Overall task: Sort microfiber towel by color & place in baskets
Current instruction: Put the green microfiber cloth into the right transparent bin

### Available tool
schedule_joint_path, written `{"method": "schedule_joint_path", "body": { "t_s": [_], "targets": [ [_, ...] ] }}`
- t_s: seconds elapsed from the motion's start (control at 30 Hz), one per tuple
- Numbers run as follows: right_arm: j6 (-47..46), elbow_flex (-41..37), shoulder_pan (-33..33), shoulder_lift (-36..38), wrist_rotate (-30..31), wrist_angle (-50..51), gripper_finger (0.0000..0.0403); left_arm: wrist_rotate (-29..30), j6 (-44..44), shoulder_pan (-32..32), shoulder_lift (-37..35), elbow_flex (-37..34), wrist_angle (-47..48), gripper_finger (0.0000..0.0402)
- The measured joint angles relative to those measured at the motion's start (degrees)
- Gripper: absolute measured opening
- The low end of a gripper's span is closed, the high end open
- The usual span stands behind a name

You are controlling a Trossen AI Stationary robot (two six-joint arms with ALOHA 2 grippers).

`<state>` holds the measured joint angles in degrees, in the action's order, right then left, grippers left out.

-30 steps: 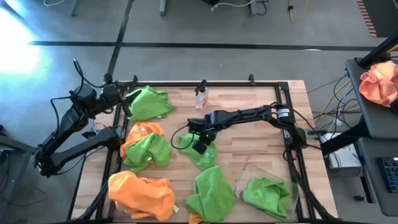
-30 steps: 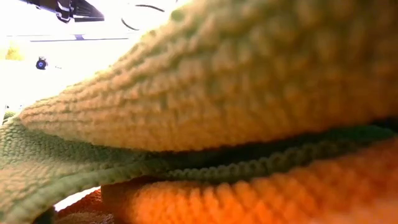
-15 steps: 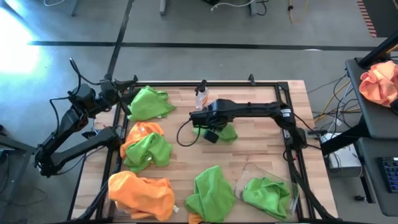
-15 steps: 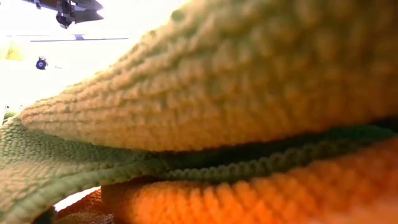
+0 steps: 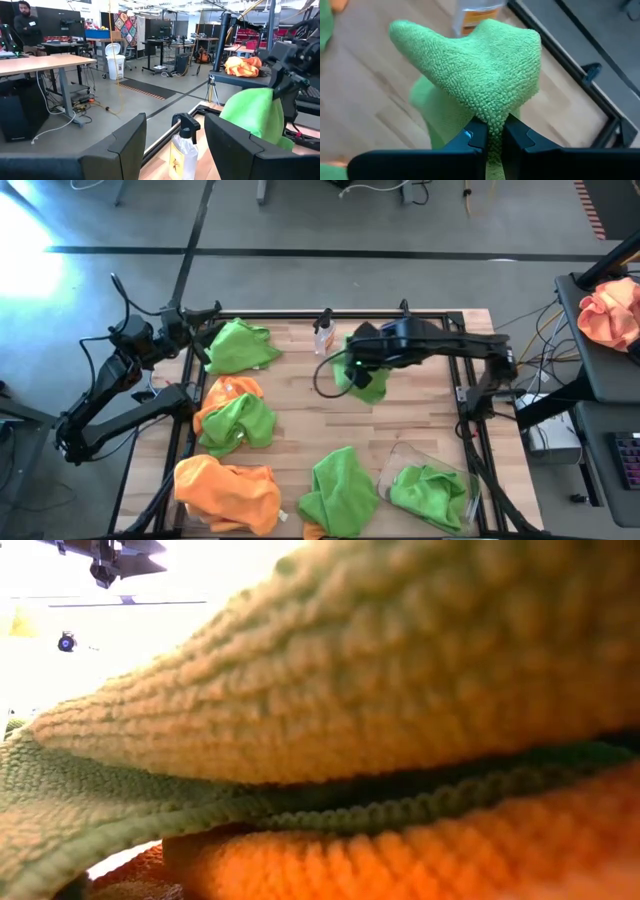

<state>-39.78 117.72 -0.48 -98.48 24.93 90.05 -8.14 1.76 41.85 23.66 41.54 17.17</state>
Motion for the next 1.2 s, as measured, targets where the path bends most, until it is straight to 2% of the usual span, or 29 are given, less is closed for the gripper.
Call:
{"method": "schedule_joint_path", "body": {
  "t_s": [0.33,0.5,1.2],
  "targets": [
    [-12.0,-13.2,3.4,7.8,0.1,0.1,0.0022,0.0,0.6,0.0,0.0,0.0,-0.1,0.0185],
    [-17.5,-17.8,6.9,9.3,-5.5,0.1,0.0022,0.0,0.8,0.0,0.0,0.0,-0.1,0.0185],
    [-41.5,-17.9,28.3,11.1,-24.3,0.0,0.0022,0.0,3.3,0.0,0.0,0.0,-0.1,0.0185]
  ]
}}
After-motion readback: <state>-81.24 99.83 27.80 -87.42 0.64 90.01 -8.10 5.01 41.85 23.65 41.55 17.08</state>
